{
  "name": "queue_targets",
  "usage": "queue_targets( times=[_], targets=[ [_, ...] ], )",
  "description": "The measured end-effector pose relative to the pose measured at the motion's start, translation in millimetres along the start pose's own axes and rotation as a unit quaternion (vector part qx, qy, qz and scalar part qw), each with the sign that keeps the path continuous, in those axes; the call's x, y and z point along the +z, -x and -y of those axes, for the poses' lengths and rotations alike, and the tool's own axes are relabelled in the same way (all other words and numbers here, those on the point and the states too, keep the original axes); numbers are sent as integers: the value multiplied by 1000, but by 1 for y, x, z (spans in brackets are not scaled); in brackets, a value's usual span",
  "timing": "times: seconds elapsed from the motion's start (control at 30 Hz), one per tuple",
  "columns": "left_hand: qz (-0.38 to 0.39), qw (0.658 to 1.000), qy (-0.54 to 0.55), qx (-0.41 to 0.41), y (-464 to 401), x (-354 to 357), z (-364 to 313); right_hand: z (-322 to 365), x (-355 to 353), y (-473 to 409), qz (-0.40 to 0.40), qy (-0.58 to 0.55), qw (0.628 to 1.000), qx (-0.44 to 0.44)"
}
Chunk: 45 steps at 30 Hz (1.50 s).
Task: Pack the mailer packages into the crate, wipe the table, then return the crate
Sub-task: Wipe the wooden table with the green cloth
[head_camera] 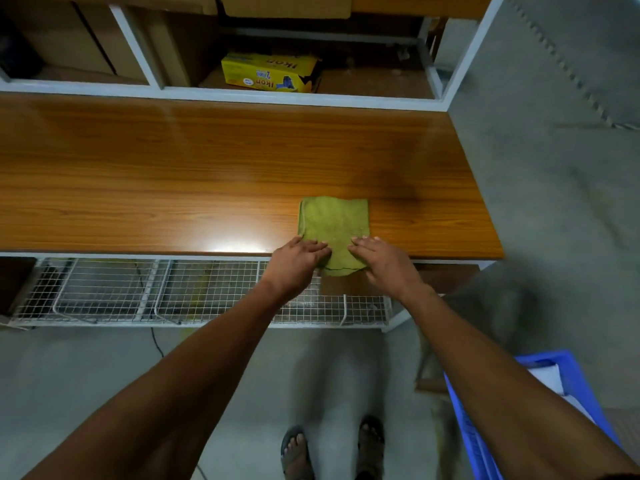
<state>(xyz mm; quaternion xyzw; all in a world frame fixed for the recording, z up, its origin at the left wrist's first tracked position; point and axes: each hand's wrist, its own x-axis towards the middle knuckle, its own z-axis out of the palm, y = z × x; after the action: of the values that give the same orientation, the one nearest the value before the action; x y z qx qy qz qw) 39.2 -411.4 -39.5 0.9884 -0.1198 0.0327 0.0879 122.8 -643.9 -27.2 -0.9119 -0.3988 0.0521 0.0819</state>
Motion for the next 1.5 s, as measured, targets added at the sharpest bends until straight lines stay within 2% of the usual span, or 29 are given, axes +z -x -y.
queue_targets(
  times=[0.13,0.2,0.3,0.4,0.53,0.6,0.63,0.7,0.73,0.87,1.0,1.03,1.17,1.27,1.37,1.5],
  targets=[
    [-5,993,78,-91,25,-43,-18,21,-33,28,32,-119,990,75],
    [16,972,166,-165,36,-66,-25,30,-53,41,33,-186,976,106],
    [34,902,353,-245,52,-105,-41,44,-84,55,4,-287,952,109],
    [-1,833,477,-281,66,-137,-60,55,-108,69,-2,-413,898,151],
    [-99,698,640,-307,89,-158,-85,66,-127,82,-11,-540,824,169],
    [-122,632,691,-330,103,-157,-102,72,-132,86,7,-592,788,167],
    [-110,610,710,-333,111,-151,-109,76,-133,87,25,-613,772,168],
    [-76,587,733,-334,126,-138,-127,82,-129,92,63,-636,750,173],
    [-77,583,731,-346,133,-132,-133,83,-126,94,81,-640,743,177],
    [-134,580,686,-418,157,-126,-138,93,-117,91,170,-597,758,201],
    [-191,573,642,-472,182,-133,-121,117,-126,77,249,-611,726,195],
    [-207,572,631,-481,188,-137,-116,126,-130,71,260,-606,728,187],
    [-245,586,591,-498,214,-158,-91,164,-131,40,280,-535,790,107],
    [-266,595,574,-496,235,-172,-62,199,-124,9,247,-471,845,57],
    [-237,613,589,-471,262,-177,-22,240,-123,-21,205,-421,883,35],
    [-205,650,561,-470,296,-183,41,300,-119,-68,192,-362,912,-23]
  ],
)
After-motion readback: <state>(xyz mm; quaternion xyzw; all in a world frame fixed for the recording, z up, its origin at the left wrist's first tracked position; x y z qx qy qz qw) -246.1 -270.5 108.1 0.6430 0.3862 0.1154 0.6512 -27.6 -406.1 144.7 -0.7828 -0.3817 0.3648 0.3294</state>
